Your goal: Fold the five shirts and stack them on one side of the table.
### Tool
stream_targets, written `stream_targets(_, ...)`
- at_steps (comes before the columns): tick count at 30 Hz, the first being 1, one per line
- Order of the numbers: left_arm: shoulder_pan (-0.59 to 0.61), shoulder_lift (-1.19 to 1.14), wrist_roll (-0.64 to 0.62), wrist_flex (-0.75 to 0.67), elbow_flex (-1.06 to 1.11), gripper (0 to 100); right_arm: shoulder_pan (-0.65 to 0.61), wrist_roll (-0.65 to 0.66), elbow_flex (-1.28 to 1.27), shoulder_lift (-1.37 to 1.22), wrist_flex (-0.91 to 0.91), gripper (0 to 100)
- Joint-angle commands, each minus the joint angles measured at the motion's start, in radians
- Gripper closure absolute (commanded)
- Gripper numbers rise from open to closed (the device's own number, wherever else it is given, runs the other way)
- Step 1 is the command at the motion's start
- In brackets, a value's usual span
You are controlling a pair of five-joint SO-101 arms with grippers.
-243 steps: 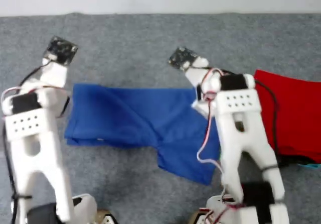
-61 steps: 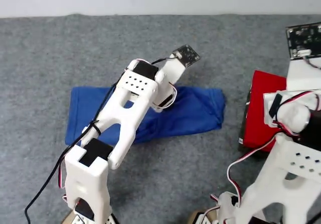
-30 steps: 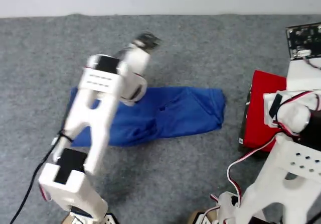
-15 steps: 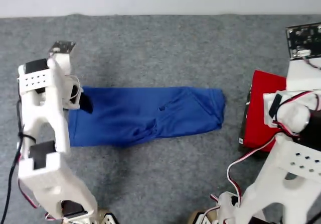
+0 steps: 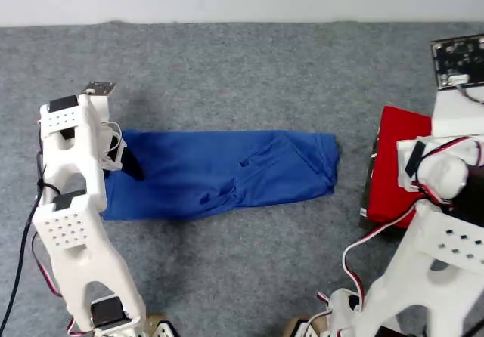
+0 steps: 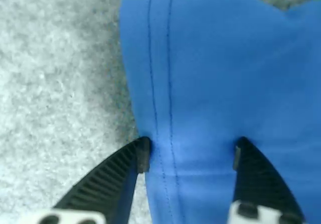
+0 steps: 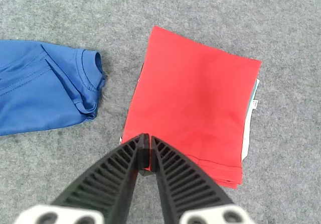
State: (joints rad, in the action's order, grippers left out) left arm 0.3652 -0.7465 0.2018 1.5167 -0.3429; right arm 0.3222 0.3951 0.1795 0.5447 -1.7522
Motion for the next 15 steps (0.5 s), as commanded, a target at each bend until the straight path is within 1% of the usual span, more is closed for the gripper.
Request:
stream_targets(1,0.006,-0.071,0.014,0.034,-0.076,78,0.013,-0.008,0.002,0.03,-0.031,98.5)
stream_targets(5,0.005,-0.132,0.031,0.097,-0.18,88,0.013,-0.008,0.002,0.027,-0.031,98.4)
stream_targets(8,-0.014,-0.155,0.112,0.121,-0.211,99,0.013,-0.008,0.002,0.024,-0.031,98.4)
stream_targets(11,-0.008,-0.157,0.133,0.14,-0.225,99,0.013,-0.008,0.002,0.022,-0.031,98.4)
stream_targets(15,0.066,-0.157,0.133,0.143,-0.303,99,0.013,-0.008,0.002,0.024,-0.031,98.4)
